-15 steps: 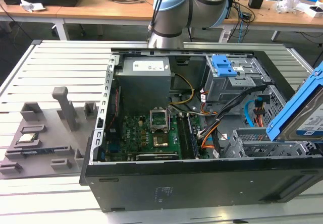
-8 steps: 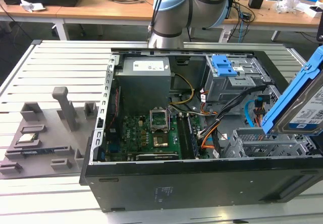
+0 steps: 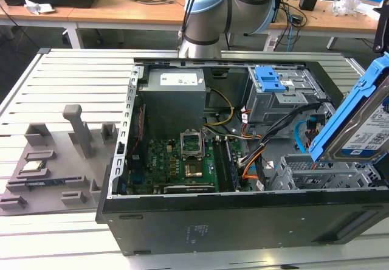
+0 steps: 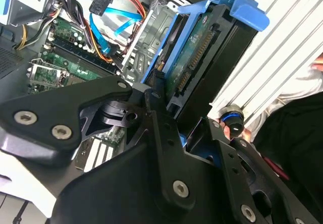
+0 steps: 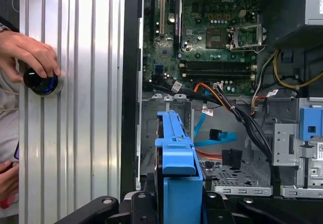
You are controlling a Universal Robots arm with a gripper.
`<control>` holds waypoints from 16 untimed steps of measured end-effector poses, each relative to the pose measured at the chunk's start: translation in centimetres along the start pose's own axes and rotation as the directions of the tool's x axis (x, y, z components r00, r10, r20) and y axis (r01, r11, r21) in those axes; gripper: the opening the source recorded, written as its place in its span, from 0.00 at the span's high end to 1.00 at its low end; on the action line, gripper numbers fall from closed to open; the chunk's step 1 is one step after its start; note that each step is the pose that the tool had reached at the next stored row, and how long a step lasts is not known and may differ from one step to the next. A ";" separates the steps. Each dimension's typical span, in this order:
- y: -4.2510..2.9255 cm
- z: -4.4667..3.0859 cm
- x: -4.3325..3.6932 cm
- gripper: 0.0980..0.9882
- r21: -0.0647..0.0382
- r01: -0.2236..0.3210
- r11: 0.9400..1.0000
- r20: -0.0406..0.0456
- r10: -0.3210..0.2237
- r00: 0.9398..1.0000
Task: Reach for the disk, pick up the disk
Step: 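Pick up the disk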
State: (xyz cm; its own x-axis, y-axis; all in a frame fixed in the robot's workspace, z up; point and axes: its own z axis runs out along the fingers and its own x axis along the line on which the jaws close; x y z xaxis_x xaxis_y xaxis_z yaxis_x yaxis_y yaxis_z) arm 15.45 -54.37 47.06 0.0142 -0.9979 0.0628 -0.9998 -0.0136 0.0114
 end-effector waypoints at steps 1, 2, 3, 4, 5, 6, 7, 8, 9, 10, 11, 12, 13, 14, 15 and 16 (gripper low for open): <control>0.03 0.18 -0.04 0.70 0.000 0.000 1.000 0.000 0.000 1.000; 0.08 0.30 -0.06 0.70 0.000 0.000 1.000 0.000 0.000 1.000; 0.13 0.36 -0.07 0.70 0.000 0.000 1.000 0.000 0.000 1.000; 0.26 0.48 -0.09 0.70 0.000 0.000 1.000 0.000 0.000 1.000; 0.44 0.61 -0.11 0.70 0.000 0.000 1.000 0.000 0.000 1.000; 0.70 0.79 -0.15 0.70 0.000 0.000 1.000 0.000 0.000 1.000; 0.85 0.95 -0.24 0.70 0.000 0.000 1.000 0.000 0.000 1.000; 0.90 1.01 -0.35 0.70 0.000 0.000 1.000 0.000 0.000 1.000; 0.91 1.05 -0.43 0.70 0.000 0.000 1.000 0.000 0.000 1.000; 0.93 1.07 -0.54 0.70 0.000 0.000 1.000 0.000 0.000 1.000; 0.97 1.10 -0.70 0.70 0.000 0.000 1.000 0.000 0.000 1.000; 0.99 1.14 -0.89 0.70 0.000 0.000 1.000 0.000 0.000 1.000; 1.01 1.17 -1.05 0.70 0.000 0.000 1.000 0.000 0.000 1.000; 1.02 1.19 -1.17 0.70 0.000 0.000 1.000 0.000 0.000 1.000; 1.06 1.25 -1.40 0.70 0.000 0.000 1.000 0.000 0.000 1.000; 1.12 1.35 -1.67 0.70 0.000 0.000 1.000 0.000 0.000 1.000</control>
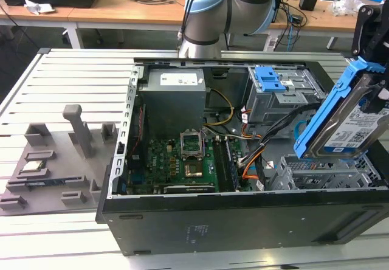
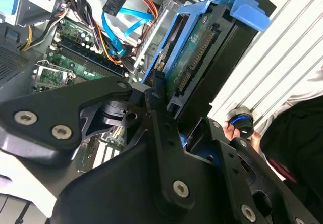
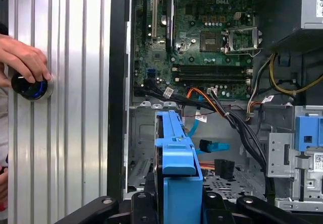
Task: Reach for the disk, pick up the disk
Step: 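Pick up the disk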
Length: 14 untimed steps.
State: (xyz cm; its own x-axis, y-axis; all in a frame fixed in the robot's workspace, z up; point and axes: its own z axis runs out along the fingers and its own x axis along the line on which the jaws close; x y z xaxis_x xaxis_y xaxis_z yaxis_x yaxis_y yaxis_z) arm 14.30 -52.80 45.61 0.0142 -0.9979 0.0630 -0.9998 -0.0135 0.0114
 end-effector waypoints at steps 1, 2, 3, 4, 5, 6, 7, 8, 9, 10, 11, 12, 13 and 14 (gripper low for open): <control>0.02 0.05 -0.09 0.70 0.000 0.000 1.000 0.000 0.000 1.000; 0.02 0.09 -0.12 0.70 0.000 0.000 1.000 0.000 0.000 1.000; 0.02 0.10 -0.12 0.70 0.000 0.000 1.000 0.000 0.000 1.000; 0.02 0.10 -0.12 0.70 0.000 0.000 1.000 0.000 0.000 1.000; 0.02 0.10 -0.13 0.70 0.000 0.000 1.000 0.000 0.000 1.000; 0.04 0.11 -0.13 0.70 0.000 0.000 1.000 0.000 0.000 1.000; 0.10 0.14 -0.13 0.70 0.000 0.000 1.000 0.000 0.000 1.000; 0.19 0.17 -0.14 0.70 0.000 0.000 1.000 0.000 0.000 1.000; 0.21 0.21 -0.14 0.70 0.000 0.000 1.000 0.000 0.000 1.000; 0.23 0.31 -0.13 0.70 0.000 0.000 1.000 0.000 0.000 1.000; 0.24 0.40 -0.06 0.70 0.000 0.000 1.000 -0.001 0.000 1.000; 0.24 0.48 0.05 0.70 0.000 0.000 1.000 0.000 0.000 1.000; 0.24 0.51 0.12 0.70 0.000 0.000 1.000 0.000 0.000 1.000; 0.24 0.51 0.12 0.70 0.000 0.000 1.000 0.000 0.000 1.000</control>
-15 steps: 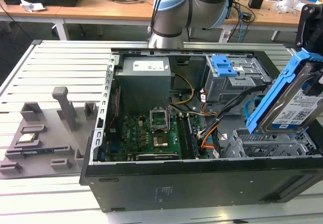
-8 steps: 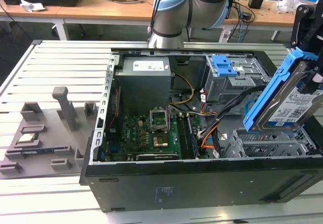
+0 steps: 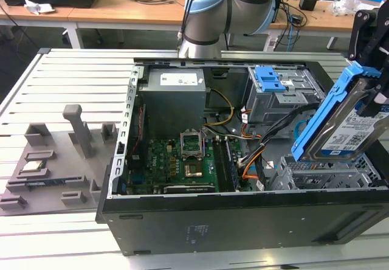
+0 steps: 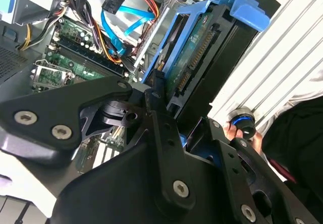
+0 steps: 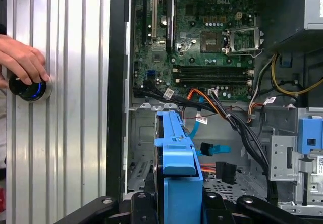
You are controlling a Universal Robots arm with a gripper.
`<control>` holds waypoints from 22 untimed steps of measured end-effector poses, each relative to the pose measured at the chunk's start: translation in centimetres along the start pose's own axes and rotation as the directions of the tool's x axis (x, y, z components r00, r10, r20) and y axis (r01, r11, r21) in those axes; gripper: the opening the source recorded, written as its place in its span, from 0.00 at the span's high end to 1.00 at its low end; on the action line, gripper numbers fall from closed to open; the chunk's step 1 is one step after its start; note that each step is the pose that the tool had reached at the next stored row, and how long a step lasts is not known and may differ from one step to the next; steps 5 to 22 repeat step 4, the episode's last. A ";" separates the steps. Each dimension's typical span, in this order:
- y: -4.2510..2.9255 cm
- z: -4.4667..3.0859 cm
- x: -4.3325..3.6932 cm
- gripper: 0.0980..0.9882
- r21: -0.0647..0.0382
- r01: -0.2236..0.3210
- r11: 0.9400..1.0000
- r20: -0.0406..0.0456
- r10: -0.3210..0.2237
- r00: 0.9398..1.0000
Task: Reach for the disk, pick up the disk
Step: 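Pick up the disk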
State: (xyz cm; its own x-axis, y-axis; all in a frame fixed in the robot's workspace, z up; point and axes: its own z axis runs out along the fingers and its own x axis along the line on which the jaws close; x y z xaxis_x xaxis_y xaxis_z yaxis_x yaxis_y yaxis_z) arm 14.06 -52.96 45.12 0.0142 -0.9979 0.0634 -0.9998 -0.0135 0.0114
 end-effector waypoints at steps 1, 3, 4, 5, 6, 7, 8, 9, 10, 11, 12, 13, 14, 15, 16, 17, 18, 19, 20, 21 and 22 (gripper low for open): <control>0.00 0.00 0.01 0.70 0.000 0.000 1.000 0.000 0.000 1.000; 0.00 0.00 0.02 0.70 0.000 0.000 1.000 0.000 0.000 1.000; 0.00 0.00 0.02 0.70 0.000 0.000 1.000 0.000 0.000 1.000; 0.00 0.00 0.02 0.70 0.000 0.000 1.000 0.000 0.000 1.000; 0.00 0.00 0.02 0.70 0.000 0.000 1.000 0.000 0.000 1.000; 0.00 0.00 0.02 0.70 0.000 0.000 1.000 0.000 0.000 1.000; 0.00 0.00 0.02 0.70 0.000 0.000 1.000 0.000 0.000 1.000; 0.00 0.00 0.02 0.70 0.000 0.000 1.000 0.000 0.000 1.000; 0.00 0.00 0.02 0.70 0.000 0.000 1.000 0.000 0.000 1.000; 0.00 0.00 0.02 0.70 0.000 0.000 1.000 0.000 0.000 1.000; 0.00 0.00 0.02 0.70 0.000 0.000 1.000 0.000 0.000 1.000; 0.00 0.00 0.02 0.70 0.000 0.000 1.000 0.000 0.000 1.000; 0.00 0.00 0.02 0.70 0.000 0.000 1.000 0.000 0.000 1.000; 0.00 0.00 0.02 0.70 0.000 0.000 1.000 0.000 0.000 1.000; 0.00 0.00 0.02 0.70 0.000 0.000 1.000 0.000 0.000 1.000; 0.00 0.00 0.02 0.70 0.000 0.000 1.000 0.000 0.000 1.000; 0.00 0.00 0.02 0.70 0.000 0.000 1.000 0.000 0.000 1.000; 0.00 0.00 0.02 0.70 0.000 0.000 1.000 0.000 0.000 1.000; 0.00 0.00 0.02 0.70 0.000 0.000 1.000 0.000 0.000 1.000; 0.00 0.00 0.02 0.70 0.000 0.000 1.000 0.000 0.000 1.000; 0.00 0.00 0.02 0.70 0.000 0.000 1.000 0.000 0.000 1.000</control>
